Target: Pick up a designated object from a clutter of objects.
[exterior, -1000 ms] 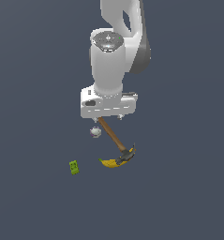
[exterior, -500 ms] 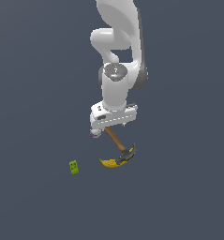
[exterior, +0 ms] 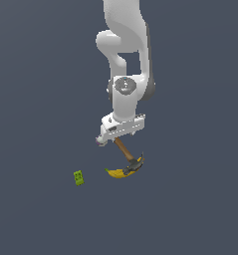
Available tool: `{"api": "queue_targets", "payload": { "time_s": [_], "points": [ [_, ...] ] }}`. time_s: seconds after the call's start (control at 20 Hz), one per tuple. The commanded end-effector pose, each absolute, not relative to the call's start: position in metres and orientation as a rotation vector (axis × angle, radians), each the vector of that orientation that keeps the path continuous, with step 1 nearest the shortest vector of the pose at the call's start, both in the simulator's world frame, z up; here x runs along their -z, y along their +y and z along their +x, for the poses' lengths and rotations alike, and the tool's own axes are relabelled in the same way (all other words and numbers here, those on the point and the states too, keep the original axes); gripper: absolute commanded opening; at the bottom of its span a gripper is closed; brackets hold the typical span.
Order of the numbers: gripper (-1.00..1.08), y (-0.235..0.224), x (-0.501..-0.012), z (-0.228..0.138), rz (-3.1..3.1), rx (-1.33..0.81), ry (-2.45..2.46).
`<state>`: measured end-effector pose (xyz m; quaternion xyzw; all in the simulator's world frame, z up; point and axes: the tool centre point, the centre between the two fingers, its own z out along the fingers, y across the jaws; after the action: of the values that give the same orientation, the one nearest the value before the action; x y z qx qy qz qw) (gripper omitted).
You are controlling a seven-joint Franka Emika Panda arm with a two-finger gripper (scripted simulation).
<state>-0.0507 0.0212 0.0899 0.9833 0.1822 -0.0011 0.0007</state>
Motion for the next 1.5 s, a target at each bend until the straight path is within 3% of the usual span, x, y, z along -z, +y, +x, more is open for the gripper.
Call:
{"api": "queue_targets", "payload": {
  "time_s": [0.0, 1.2, 1.25, 1.45],
  "points": [
    [1.0, 0.023, -0.085, -0.053, 3.086, 0.0, 0.586],
    [1.0, 0.023, -0.033, -0.055, 3.086, 0.0, 0.591],
    [-1.0, 0.023, -0.033, -0.055, 3.086, 0.0, 0.591],
    [-1.0, 0.023, -0.033, -0.055, 3.086, 0.0, 0.591]
  ]
}}
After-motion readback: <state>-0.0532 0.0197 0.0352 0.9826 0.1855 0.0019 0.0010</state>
